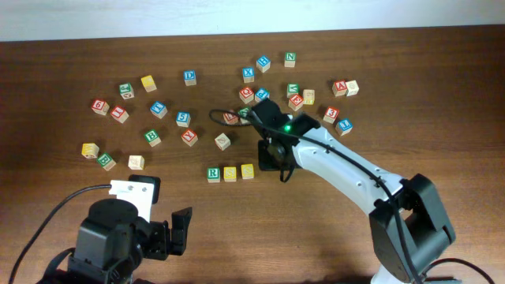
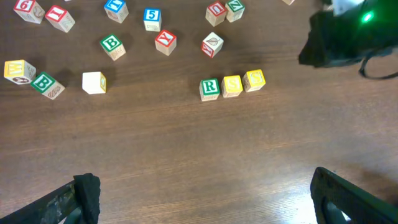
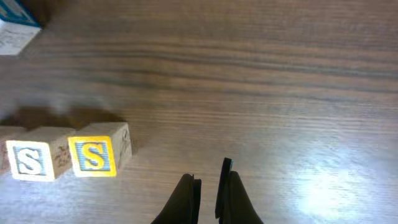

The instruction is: Spell out RSS

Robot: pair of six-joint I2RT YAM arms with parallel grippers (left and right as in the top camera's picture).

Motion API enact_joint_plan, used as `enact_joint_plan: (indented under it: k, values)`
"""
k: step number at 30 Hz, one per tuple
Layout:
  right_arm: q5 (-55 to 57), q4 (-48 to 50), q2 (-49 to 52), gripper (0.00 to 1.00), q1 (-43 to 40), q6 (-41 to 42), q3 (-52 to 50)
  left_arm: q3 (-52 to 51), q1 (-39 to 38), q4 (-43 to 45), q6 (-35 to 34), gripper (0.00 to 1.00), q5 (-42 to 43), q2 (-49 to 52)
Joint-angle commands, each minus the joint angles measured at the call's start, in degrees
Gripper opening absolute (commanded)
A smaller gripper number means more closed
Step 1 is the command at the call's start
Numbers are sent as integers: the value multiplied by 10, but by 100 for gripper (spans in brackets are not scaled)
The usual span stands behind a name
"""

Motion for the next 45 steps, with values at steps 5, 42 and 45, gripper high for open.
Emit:
enact_joint_plan:
  k: [5, 42, 45]
  values:
    - [-6, 45, -2, 4, 1, -7, -46, -2, 1, 30, 5, 99, -52, -2]
    - [-110, 124, 36, 4, -30, -67, -48, -176, 258, 490, 124, 0, 277, 571]
    - [-121, 124, 45, 4, -30, -67, -48, -176, 257, 501, 124, 0, 282, 591]
